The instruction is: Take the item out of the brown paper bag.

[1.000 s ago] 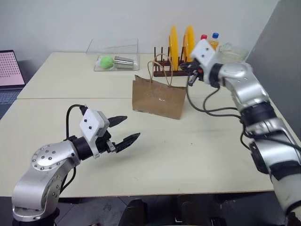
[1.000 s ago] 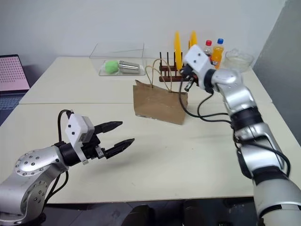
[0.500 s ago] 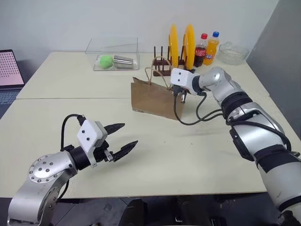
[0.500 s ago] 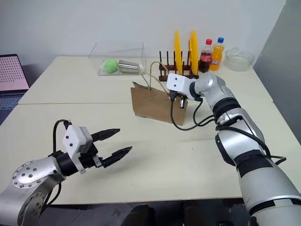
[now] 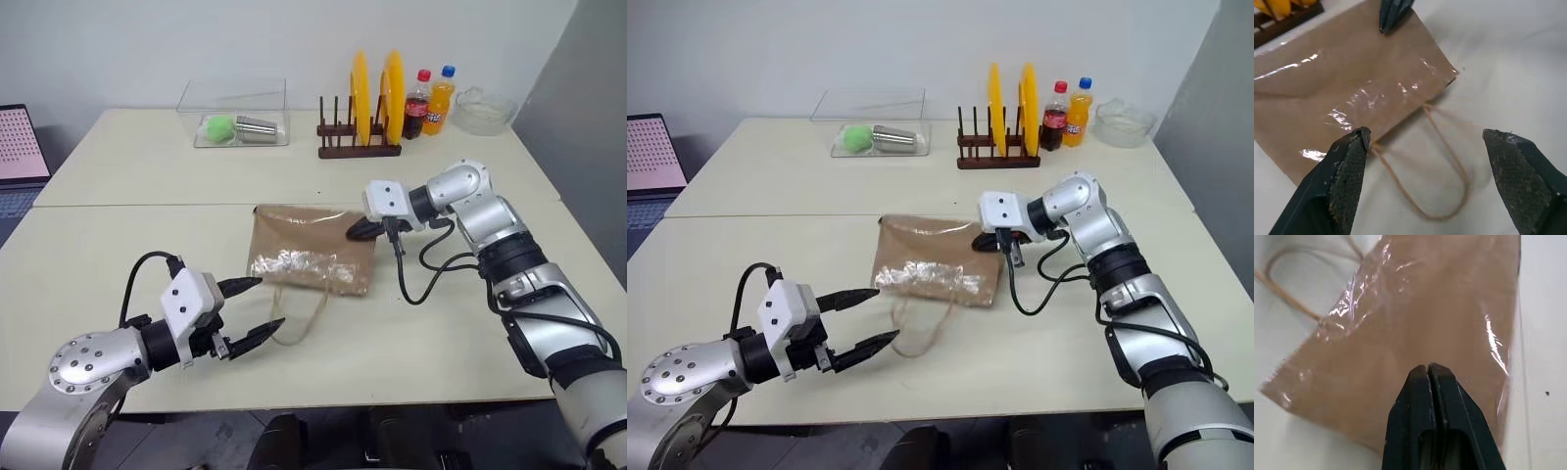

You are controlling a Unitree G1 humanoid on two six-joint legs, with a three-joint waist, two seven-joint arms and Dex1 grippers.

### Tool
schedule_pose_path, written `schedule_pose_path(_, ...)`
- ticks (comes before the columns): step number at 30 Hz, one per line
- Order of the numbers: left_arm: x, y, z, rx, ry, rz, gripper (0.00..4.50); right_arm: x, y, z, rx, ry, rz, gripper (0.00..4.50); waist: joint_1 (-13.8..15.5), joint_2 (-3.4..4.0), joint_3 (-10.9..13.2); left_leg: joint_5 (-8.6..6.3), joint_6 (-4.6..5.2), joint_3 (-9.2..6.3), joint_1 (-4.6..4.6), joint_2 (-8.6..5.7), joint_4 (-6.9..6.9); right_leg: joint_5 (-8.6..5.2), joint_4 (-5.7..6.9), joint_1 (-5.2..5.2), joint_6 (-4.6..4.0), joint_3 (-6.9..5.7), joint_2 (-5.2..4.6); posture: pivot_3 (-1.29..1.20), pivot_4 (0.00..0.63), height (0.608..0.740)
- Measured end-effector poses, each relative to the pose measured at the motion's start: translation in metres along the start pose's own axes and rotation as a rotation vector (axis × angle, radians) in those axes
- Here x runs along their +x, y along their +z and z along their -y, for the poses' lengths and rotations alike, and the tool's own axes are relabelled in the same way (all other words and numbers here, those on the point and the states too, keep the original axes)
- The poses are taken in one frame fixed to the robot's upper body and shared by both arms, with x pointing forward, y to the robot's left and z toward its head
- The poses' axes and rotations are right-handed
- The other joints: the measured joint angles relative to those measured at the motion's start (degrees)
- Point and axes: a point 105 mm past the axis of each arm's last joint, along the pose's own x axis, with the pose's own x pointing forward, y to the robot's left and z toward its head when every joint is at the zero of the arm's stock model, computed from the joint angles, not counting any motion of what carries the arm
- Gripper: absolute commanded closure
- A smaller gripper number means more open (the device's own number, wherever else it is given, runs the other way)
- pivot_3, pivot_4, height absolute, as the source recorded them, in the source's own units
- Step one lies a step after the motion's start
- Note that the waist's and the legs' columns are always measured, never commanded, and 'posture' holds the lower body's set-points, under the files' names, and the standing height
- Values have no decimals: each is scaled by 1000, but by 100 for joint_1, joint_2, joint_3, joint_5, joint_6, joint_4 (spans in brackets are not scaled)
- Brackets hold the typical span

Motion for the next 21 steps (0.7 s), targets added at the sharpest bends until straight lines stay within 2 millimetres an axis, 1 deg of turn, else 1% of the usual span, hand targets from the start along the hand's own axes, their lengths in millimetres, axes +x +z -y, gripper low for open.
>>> schedule_pose_path(1,-1,0,1,20,-26,-13,616,0,3,2,-10,-16,3,4421,0,0,0,0,0,-2,0,1,0,-1,0,0,-1,-3,1,0,150,740)
schedule_pose_path(3,-5,0,-2,61,-52,-41,616,-1,7,6,-26,-46,11,4421,3,2,1,0,0,-2,0,1,0,-3,0,0,-5,-4,1,0,150,740)
schedule_pose_path(5,-6,3,-14,104,-46,-48,616,-3,14,7,-24,-78,47,4421,7,4,3,1,-1,-3,-1,1,0,-4,0,1,-5,-6,1,0,150,740)
schedule_pose_path(7,-8,7,-25,161,-31,-55,616,-7,23,4,-19,-98,103,4421,23,4,2,0,-1,-5,-4,0,0,-3,-2,1,-4,-7,0,0,150,740)
schedule_pose_path(10,-9,9,-37,274,-31,-82,53,-18,31,-14,24,-114,179,4500,65,6,3,-1,-1,-7,-9,-1,-2,-3,-12,1,-3,-8,-2,0,150,740)
schedule_pose_path(13,-5,5,-39,362,-76,-107,0,-25,31,-37,89,-107,206,3978,113,8,5,-2,-1,-7,-12,-1,-9,-3,-20,-1,-3,-8,-3,0,150,740)
schedule_pose_path(15,-2,0,-35,444,-135,-125,0,-27,31,-60,136,-84,219,3315,136,8,5,-2,-1,-7,-10,1,-18,-3,-26,0,-3,-10,-2,0,150,740)
schedule_pose_path(16,0,-4,-32,494,-175,-136,0,-25,30,-75,170,-65,219,2936,144,8,5,-2,-1,-6,-8,1,-23,-4,-30,-1,-3,-9,-2,0,150,740)
schedule_pose_path(18,4,-13,-27,570,-243,-152,0,-24,26,-93,226,-50,209,2258,140,9,5,-2,-1,2,-5,2,-30,-5,-32,-2,-3,-6,-2,0,150,740)
schedule_pose_path(20,8,-24,-23,662,-307,-173,0,-24,21,-107,259,-61,177,1598,144,9,5,-1,-1,5,-1,3,-35,-6,-34,-1,-1,-6,-2,0,150,740)
schedule_pose_path(21,10,-30,-22,696,-328,-185,0,-23,20,-113,276,-60,170,1598,141,9,5,-1,-1,5,-1,4,-35,-21,-34,-1,24,-7,-1,0,150,740)
